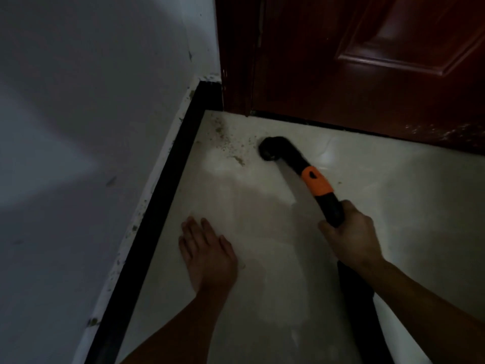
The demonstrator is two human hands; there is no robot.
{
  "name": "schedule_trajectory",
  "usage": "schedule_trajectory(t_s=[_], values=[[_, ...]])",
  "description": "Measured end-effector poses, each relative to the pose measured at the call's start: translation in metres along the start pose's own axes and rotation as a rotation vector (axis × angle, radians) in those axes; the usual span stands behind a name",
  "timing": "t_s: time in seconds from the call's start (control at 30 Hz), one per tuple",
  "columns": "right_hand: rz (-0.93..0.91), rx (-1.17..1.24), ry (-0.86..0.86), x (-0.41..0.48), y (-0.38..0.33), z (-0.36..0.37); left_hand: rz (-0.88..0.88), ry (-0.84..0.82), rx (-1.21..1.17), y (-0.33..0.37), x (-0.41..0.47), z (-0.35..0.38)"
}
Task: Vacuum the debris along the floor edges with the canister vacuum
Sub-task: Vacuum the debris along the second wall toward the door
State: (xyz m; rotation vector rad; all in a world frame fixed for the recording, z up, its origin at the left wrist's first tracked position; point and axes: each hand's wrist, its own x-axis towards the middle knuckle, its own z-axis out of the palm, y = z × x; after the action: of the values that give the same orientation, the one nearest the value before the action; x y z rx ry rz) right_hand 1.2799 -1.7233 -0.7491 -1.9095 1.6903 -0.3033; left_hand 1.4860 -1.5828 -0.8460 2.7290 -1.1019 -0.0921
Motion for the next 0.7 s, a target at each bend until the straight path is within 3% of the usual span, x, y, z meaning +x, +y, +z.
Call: schedule_trajectory(t_s=[0.1, 0.27, 0.43, 0.57, 0.7], values=[[-0.094, -0.047, -0.154, -0.009, -0.003, 0.009, 0.006, 0.002, -0.013, 0.001, -0.002, -0.001], [0.07, -0.038, 0.086, 0.021, -0.004, 0.005, 0.002, -0.01, -0.007, 0.004, 0.001, -0.001], [-0.071, -0.014, -0.058, 0.029, -0.013, 0.018, 0.007, -0.016, -0.014, 0.004, -0.001, -0.003], [0.018, 0.012, 0.059, 0.044, -0.022, 0.021, 0.001, -0.029, 0.0, 0.003, 0.002, -0.002], [-0.133, -0.031, -0.074, 0.036, -0.037, 0.039, -0.004, -0.04, -0.007, 0.002, -0.001, -0.004]])
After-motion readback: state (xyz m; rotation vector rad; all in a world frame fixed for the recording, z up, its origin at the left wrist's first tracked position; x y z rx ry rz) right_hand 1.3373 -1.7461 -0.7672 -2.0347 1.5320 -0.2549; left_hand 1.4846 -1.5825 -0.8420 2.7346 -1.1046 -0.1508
